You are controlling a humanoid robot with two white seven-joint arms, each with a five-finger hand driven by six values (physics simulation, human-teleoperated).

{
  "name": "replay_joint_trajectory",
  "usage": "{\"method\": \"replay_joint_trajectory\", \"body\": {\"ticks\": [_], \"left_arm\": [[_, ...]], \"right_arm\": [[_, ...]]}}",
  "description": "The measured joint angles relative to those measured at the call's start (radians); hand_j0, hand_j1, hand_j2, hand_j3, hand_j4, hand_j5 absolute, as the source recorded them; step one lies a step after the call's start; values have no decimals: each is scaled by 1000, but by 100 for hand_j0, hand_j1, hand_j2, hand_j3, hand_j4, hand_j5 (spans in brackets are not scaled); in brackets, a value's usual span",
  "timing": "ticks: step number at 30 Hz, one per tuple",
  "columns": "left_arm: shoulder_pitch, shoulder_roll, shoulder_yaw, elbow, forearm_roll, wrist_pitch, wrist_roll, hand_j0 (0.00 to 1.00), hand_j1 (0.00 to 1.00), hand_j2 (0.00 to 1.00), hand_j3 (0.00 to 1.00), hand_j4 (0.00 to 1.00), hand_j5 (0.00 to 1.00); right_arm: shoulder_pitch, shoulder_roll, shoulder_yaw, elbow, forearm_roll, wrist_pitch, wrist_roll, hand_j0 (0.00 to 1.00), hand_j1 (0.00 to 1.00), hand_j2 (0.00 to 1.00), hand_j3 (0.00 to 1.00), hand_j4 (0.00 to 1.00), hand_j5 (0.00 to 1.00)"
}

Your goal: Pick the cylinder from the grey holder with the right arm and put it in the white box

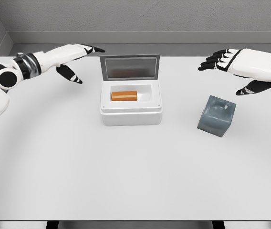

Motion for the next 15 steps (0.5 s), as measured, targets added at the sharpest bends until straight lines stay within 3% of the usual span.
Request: {"method": "replay_joint_trajectory", "body": {"ticks": [15], "left_arm": [[8, 11, -26, -34, 5, 0, 0, 100, 100, 100, 100, 100, 100]], "right_arm": [[0, 1, 1, -1, 0, 0, 0, 100, 100, 100, 100, 100, 100]]}}
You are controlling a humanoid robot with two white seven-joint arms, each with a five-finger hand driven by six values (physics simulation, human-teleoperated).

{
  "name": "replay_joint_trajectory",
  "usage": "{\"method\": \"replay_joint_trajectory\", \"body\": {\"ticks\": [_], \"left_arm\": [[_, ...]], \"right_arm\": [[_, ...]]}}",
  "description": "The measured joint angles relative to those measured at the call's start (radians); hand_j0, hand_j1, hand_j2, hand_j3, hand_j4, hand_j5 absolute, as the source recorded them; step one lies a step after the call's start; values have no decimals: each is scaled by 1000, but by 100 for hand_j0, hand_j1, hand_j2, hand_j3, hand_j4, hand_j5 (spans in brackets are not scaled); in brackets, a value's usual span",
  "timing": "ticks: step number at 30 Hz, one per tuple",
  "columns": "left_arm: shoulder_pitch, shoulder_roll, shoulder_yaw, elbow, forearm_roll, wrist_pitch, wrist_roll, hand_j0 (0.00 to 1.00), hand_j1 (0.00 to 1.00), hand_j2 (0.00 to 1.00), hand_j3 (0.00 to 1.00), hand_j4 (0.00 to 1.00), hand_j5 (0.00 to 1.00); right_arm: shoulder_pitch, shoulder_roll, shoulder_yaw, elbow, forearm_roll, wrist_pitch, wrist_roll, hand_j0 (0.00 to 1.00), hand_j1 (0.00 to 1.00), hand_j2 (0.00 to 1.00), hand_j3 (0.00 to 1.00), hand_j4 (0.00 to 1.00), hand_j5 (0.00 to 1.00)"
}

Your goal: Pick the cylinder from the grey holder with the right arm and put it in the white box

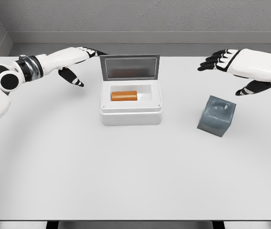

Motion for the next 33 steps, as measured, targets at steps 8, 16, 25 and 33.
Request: {"method": "replay_joint_trajectory", "body": {"ticks": [8, 16, 25, 33], "left_arm": [[6, 2, 0, -19, 0, 0, 0, 100, 100, 100, 100, 100, 100], [17, 7, -1, -37, 1, 0, 0, 100, 100, 100, 100, 100, 100], [21, 14, 0, -49, 2, 0, 0, 100, 100, 100, 100, 100, 100], [35, 33, 0, -73, 3, 0, 0, 100, 100, 100, 100, 100, 100]], "right_arm": [[0, 0, 0, 0, 0, 0, 0, 100, 100, 100, 100, 100, 100], [0, 0, 0, -12, 0, 0, 0, 100, 100, 100, 100, 100, 100], [0, -1, 0, -33, 0, 0, 0, 100, 100, 100, 100, 100, 100], [0, -1, 0, -34, 0, 0, 0, 100, 100, 100, 100, 100, 100]]}}
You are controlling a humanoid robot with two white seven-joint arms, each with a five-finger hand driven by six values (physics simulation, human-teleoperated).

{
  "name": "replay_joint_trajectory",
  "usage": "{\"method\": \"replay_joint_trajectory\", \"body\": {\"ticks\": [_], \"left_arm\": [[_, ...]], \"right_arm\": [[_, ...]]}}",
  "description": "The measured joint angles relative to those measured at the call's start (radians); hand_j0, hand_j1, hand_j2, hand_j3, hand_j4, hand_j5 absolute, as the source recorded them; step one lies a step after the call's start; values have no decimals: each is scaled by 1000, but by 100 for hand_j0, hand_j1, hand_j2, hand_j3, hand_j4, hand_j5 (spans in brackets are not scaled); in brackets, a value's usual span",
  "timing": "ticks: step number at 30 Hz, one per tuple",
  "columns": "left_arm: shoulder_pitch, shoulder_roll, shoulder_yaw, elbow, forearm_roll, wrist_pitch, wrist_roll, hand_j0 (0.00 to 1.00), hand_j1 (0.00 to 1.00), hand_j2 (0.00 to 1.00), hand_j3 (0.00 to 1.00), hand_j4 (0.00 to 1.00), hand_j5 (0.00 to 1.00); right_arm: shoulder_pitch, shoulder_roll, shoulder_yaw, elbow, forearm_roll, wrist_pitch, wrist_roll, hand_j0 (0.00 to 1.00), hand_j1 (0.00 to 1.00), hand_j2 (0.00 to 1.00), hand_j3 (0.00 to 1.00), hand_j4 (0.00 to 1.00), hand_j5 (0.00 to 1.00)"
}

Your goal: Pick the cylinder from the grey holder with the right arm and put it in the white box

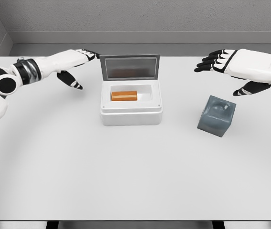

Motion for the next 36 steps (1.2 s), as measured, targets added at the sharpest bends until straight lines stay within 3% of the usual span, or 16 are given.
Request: {"method": "replay_joint_trajectory", "body": {"ticks": [36], "left_arm": [[51, 58, 3, -132, 18, 0, 0, 100, 100, 100, 100, 100, 100]], "right_arm": [[0, 0, 0, 0, 0, 0, 0, 100, 100, 100, 100, 100, 100]]}}
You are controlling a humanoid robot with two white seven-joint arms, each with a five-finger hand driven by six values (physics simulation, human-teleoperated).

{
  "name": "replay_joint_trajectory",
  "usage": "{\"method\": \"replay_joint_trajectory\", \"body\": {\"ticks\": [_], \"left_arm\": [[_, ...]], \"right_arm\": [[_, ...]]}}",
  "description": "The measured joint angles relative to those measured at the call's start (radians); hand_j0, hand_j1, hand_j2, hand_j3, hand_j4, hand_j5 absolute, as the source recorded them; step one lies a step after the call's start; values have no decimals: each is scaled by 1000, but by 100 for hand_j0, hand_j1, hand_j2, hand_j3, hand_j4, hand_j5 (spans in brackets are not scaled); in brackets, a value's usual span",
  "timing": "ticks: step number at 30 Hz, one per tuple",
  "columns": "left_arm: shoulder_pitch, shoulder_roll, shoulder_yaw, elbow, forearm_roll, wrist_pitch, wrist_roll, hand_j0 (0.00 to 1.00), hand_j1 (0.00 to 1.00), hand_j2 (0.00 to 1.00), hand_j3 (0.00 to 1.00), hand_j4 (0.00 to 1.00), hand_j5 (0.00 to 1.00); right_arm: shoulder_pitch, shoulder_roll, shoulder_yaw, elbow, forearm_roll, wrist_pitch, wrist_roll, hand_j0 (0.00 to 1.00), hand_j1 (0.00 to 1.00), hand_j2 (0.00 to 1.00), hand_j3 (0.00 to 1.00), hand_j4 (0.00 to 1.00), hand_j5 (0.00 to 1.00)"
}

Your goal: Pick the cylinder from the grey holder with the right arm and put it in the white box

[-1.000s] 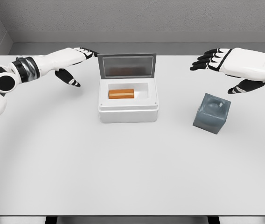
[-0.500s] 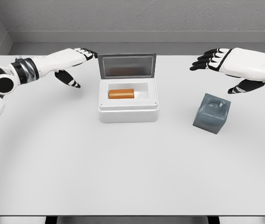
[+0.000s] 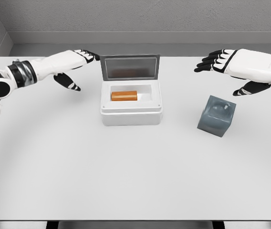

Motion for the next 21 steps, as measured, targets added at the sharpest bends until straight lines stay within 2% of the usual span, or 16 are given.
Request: {"method": "replay_joint_trajectory", "body": {"ticks": [13, 21], "left_arm": [[11, 18, 2, -35, 8, 1, 0, 100, 100, 100, 100, 100, 100], [6, 26, 9, 1, 13, 0, 0, 100, 100, 100, 100, 100, 100]], "right_arm": [[0, 0, 0, 0, 0, 0, 0, 100, 100, 100, 100, 100, 100], [0, 0, 0, 0, 0, 0, 0, 100, 100, 100, 100, 100, 100]]}}
